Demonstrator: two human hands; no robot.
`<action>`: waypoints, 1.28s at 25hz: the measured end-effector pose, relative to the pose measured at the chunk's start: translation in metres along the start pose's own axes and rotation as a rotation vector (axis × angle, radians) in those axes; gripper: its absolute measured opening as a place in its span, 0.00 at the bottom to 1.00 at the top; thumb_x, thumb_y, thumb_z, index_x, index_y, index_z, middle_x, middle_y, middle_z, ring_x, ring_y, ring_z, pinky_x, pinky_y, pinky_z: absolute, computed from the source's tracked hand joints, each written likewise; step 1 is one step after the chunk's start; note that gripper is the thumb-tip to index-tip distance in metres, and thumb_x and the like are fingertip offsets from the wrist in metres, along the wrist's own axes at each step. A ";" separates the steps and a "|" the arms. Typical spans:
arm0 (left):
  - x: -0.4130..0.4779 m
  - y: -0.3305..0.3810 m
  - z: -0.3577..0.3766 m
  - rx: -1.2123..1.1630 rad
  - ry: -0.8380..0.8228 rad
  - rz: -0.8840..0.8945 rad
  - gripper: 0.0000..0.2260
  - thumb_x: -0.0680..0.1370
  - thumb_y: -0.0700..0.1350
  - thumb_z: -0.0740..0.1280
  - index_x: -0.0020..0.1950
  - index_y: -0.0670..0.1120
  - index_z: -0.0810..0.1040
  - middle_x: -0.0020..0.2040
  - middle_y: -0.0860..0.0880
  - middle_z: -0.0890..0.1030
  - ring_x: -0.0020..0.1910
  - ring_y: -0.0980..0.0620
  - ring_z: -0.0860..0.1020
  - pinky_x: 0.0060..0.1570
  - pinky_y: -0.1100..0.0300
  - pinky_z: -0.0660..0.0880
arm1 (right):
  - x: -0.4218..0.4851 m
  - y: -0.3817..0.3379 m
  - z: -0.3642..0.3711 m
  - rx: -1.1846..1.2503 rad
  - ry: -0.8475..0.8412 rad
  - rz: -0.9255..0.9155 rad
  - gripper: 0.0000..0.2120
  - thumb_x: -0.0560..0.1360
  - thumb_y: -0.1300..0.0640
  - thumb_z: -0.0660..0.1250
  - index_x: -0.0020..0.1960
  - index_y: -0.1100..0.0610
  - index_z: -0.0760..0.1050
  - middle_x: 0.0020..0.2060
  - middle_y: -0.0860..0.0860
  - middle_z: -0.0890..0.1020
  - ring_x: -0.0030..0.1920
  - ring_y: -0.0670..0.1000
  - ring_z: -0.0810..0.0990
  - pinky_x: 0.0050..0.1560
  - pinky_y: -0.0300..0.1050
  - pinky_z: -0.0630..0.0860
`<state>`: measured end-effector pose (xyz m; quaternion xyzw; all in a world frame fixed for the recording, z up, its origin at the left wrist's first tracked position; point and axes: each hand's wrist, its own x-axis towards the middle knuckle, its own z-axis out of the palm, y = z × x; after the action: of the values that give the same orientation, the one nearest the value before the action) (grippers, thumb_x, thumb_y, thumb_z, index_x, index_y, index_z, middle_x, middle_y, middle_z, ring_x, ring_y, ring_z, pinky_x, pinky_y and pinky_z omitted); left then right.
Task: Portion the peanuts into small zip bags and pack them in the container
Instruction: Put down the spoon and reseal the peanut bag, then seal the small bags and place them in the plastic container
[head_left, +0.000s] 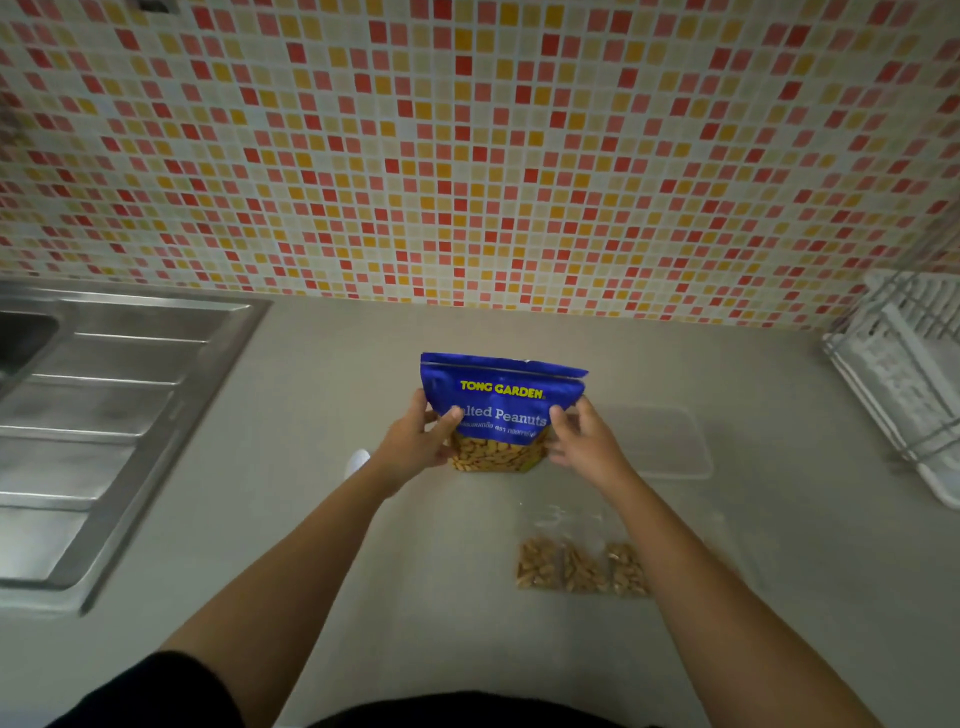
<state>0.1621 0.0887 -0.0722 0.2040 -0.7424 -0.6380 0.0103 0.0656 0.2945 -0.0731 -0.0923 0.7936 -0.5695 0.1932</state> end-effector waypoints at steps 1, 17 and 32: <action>0.003 0.000 0.003 -0.011 0.018 0.002 0.17 0.78 0.51 0.63 0.64 0.53 0.64 0.60 0.44 0.76 0.47 0.43 0.82 0.41 0.57 0.81 | 0.001 -0.001 0.003 0.038 0.005 0.011 0.09 0.79 0.52 0.59 0.59 0.50 0.67 0.53 0.55 0.78 0.48 0.56 0.81 0.46 0.49 0.79; 0.207 0.068 -0.019 -0.145 -0.054 -0.056 0.20 0.79 0.48 0.61 0.70 0.48 0.59 0.68 0.47 0.70 0.59 0.48 0.74 0.53 0.46 0.78 | 0.192 -0.062 -0.002 0.119 0.103 0.010 0.15 0.80 0.54 0.58 0.65 0.57 0.67 0.58 0.58 0.76 0.53 0.61 0.80 0.45 0.51 0.79; 0.189 0.050 -0.018 -0.216 0.163 -0.121 0.30 0.78 0.48 0.64 0.75 0.42 0.54 0.74 0.41 0.60 0.61 0.46 0.74 0.44 0.64 0.76 | 0.167 -0.054 -0.005 -0.226 0.131 -0.038 0.19 0.79 0.53 0.60 0.66 0.62 0.67 0.59 0.58 0.78 0.60 0.55 0.76 0.55 0.40 0.67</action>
<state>-0.0208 0.0172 -0.0675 0.2975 -0.6525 -0.6948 0.0541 -0.0920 0.2198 -0.0545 -0.0911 0.8618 -0.4849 0.1182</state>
